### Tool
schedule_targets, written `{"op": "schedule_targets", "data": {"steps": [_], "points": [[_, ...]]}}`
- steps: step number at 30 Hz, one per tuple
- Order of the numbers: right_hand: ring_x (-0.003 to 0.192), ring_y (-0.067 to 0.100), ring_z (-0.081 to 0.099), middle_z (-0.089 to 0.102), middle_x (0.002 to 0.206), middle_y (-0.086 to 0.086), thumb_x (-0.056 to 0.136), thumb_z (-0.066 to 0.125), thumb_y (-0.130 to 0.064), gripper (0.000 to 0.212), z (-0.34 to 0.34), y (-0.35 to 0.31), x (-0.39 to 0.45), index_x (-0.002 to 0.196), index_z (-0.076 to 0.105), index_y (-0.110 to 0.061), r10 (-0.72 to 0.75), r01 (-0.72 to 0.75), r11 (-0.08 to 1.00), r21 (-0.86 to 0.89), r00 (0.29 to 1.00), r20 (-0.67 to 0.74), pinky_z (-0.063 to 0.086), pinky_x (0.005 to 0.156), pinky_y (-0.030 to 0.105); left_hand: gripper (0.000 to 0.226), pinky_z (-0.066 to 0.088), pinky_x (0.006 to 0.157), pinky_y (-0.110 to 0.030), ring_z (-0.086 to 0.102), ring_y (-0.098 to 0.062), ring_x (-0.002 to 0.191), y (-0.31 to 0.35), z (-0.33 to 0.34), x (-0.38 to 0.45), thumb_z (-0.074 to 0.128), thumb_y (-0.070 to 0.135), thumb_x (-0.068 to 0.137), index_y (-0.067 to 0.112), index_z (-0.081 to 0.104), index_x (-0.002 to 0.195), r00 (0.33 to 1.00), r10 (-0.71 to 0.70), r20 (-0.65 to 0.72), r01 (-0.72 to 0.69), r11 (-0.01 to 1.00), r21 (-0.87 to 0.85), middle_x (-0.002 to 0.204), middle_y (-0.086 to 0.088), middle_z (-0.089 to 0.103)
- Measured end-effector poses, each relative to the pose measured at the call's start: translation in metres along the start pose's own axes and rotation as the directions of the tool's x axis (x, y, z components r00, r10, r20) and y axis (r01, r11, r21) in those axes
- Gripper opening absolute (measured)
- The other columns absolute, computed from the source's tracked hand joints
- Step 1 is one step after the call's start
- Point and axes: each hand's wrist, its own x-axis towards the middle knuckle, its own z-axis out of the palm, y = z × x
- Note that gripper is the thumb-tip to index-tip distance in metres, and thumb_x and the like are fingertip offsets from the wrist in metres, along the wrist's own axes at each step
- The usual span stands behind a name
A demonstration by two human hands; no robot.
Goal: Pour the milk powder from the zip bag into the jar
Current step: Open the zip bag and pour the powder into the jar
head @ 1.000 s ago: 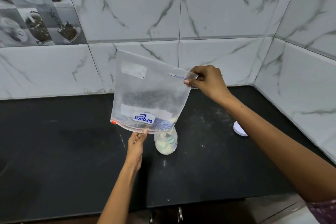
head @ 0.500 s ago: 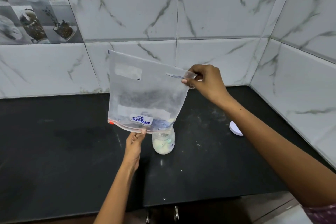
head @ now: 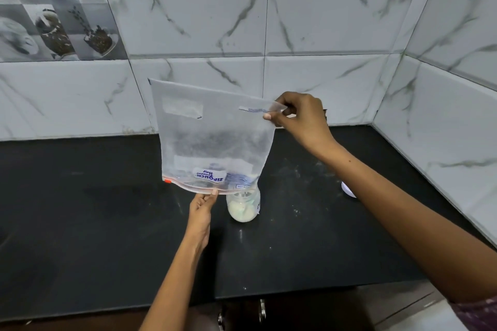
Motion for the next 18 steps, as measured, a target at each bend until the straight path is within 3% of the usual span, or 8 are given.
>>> {"op": "schedule_targets", "data": {"steps": [2,4,7,12,18], "points": [[0.068,0.01,0.065,0.068,0.076,0.002,0.069,0.082,-0.015,0.023,0.0,0.004,0.001,0.084,0.066,-0.009,0.08,-0.081,0.997,0.02,0.995,0.057,0.048,0.063,0.008,0.022,0.033,0.113,-0.035,0.059,-0.006,0.115,0.0,0.002,-0.001,0.057,0.014,0.094,0.017,0.065,0.114,1.0,-0.004,0.004,0.004,1.0,-0.01,0.116,0.005,0.07],[0.079,0.015,0.07,0.07,0.085,0.008,0.067,0.083,-0.007,0.032,0.002,0.015,-0.003,0.094,0.065,-0.004,0.182,-0.195,0.979,0.06,0.967,0.179,0.054,0.072,0.017,0.024,0.033,0.112,-0.035,0.059,-0.005,0.115,0.001,0.003,-0.002,0.057,0.014,0.094,0.016,0.064,0.117,1.0,-0.008,0.008,0.008,1.0,-0.021,0.115,0.006,0.07],[0.084,0.022,0.071,0.071,0.093,0.012,0.068,0.08,0.003,0.039,0.013,0.037,-0.019,0.104,0.064,-0.001,0.299,-0.358,0.907,0.221,0.919,0.257,0.059,0.07,0.023,0.025,0.034,0.111,-0.034,0.059,-0.005,0.116,0.0,0.004,-0.001,0.057,0.014,0.094,0.016,0.063,0.118,1.0,-0.008,0.013,0.008,1.0,-0.024,0.116,0.006,0.07],[0.083,0.015,0.069,0.074,0.09,0.004,0.075,0.078,-0.01,0.027,0.046,0.072,-0.042,0.101,0.07,-0.012,0.43,-0.479,0.868,0.133,0.857,0.284,0.054,0.058,0.022,0.022,0.036,0.108,-0.031,0.06,-0.001,0.113,0.003,0.005,-0.003,0.057,0.015,0.094,0.019,0.065,0.114,1.0,-0.018,0.02,0.019,1.0,-0.017,0.114,0.008,0.071],[0.069,0.009,0.068,0.072,0.083,0.011,0.078,0.076,-0.012,0.019,0.083,0.09,-0.056,0.095,0.071,-0.003,0.487,-0.532,0.838,0.125,0.831,0.27,0.055,0.053,0.017,0.029,0.035,0.108,-0.032,0.059,0.002,0.112,0.004,0.001,-0.001,0.058,0.016,0.093,0.014,0.062,0.122,1.0,-0.023,0.0,0.023,1.0,-0.012,0.118,0.009,0.069]]}}
